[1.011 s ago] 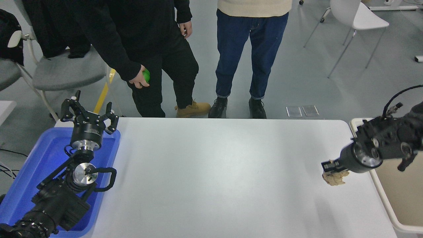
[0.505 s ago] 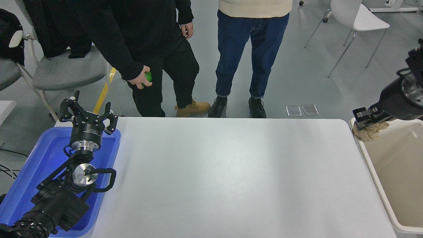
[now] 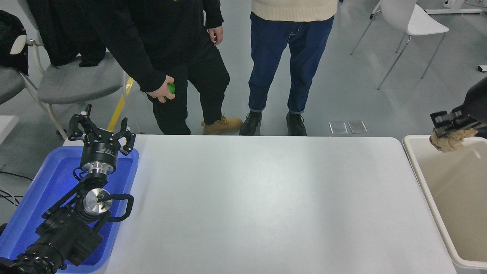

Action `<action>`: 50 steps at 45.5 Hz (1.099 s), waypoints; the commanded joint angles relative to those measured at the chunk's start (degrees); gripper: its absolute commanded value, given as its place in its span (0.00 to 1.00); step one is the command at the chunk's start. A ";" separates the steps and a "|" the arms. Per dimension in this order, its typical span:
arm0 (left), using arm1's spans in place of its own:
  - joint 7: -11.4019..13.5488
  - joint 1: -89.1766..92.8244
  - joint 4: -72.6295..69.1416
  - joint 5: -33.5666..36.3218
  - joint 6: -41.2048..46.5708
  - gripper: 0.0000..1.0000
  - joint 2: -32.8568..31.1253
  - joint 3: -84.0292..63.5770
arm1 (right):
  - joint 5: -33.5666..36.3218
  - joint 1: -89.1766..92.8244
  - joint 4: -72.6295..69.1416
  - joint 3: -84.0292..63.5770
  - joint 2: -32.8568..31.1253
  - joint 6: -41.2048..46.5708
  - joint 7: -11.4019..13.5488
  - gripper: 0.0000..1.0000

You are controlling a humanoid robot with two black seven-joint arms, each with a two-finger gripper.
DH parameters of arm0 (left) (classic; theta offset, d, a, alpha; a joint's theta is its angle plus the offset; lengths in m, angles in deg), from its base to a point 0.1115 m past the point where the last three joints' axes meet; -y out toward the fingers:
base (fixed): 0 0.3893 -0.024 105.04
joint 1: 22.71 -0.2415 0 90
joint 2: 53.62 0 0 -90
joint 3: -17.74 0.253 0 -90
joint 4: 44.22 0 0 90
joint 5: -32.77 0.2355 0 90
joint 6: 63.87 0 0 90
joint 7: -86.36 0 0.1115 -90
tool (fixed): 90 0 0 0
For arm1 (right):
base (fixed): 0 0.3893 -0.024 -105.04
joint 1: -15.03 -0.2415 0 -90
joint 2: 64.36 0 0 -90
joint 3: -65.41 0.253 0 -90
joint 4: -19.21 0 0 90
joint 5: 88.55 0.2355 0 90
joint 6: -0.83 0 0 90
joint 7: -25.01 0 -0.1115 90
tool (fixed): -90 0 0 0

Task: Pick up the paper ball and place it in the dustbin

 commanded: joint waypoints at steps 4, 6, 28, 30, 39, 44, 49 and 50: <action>-0.01 0.01 0.07 0.01 0.00 0.99 -0.01 0.06 | -8.24 18.06 21.41 0.26 -15.87 -2.93 -0.68 0.00; -0.01 0.09 -0.02 -0.08 0.00 0.99 -0.01 0.06 | -8.33 22.71 26.15 2.28 -17.90 -3.46 -0.77 0.00; 0.08 0.09 -0.02 -0.08 0.00 0.99 -0.01 0.06 | -7.28 78.18 69.06 43.67 -16.86 -8.99 -1.74 0.00; 0.08 0.09 -0.02 -0.08 0.00 0.99 -0.01 0.06 | -7.28 79.68 69.51 45.26 -15.62 -10.22 -1.48 0.00; 0.08 0.09 -0.02 -0.08 0.00 0.99 -0.01 0.06 | -3.33 84.42 71.96 48.95 -11.67 -15.15 -0.51 0.00; 0.08 0.09 -0.02 -0.08 0.00 0.99 -0.01 0.06 | 3.87 89.43 77.41 49.40 -6.75 -16.03 0.28 0.00; 0.08 0.09 -0.02 -0.08 0.00 0.99 -0.01 0.06 | 7.66 91.46 78.39 49.48 -4.46 -16.12 0.72 0.00; 0.08 0.09 -0.02 -0.08 0.00 0.99 -0.01 0.06 | 7.84 91.55 78.39 49.48 -4.20 -16.20 0.72 0.00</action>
